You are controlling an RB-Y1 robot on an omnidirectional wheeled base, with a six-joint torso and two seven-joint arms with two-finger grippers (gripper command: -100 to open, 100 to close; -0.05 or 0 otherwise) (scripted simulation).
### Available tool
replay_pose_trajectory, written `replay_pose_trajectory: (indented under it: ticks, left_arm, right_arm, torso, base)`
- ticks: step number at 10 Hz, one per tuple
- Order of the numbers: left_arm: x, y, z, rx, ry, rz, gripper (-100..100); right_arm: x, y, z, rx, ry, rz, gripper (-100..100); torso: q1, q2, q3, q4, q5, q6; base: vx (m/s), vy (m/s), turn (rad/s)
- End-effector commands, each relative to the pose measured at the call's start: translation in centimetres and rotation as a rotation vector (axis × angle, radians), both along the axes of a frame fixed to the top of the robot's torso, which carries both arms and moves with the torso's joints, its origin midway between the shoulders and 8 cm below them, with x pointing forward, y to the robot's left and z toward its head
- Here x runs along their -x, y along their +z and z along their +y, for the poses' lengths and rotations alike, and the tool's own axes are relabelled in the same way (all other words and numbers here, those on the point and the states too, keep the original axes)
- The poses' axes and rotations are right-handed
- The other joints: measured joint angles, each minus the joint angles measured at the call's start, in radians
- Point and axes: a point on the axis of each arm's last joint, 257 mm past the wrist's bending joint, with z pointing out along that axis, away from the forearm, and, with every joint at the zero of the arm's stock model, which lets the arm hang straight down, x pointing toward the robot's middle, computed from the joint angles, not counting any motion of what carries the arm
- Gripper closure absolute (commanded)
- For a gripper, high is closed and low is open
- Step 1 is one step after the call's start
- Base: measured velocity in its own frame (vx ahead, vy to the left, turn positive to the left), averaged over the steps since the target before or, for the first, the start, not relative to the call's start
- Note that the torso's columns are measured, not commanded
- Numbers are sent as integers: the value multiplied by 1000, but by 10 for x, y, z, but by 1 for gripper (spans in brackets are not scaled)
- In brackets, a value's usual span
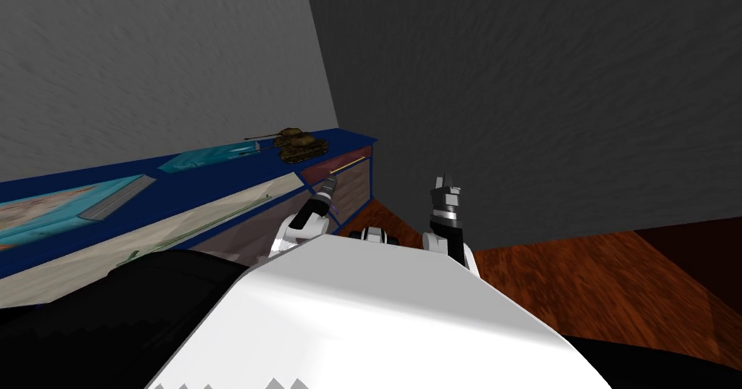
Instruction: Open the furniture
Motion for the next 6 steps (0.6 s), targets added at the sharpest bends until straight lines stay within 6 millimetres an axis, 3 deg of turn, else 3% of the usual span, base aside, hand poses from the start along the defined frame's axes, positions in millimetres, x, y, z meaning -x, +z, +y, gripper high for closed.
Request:
replay_pose_trajectory:
  ticks: [1,4,6]
  left_arm:
    - [-4,-12,2,2,2,20,-100]
    - [1,5,2,-6,2,-7,-100]
    - [1,0,3,-5,2,0,-100]
  right_arm:
    - [0,0,0,0,0,0,0]
    - [0,0,0,1,0,0,0]
    - [0,0,0,0,0,0,0]
  torso:
    - [1,-1,-1,0,1,0]
    - [-3,1,1,0,-1,0]
    - [-10,8,5,2,-3,0]
  base:
    - [55,64,-7]
    - [92,120,-5]
    - [16,33,-1]
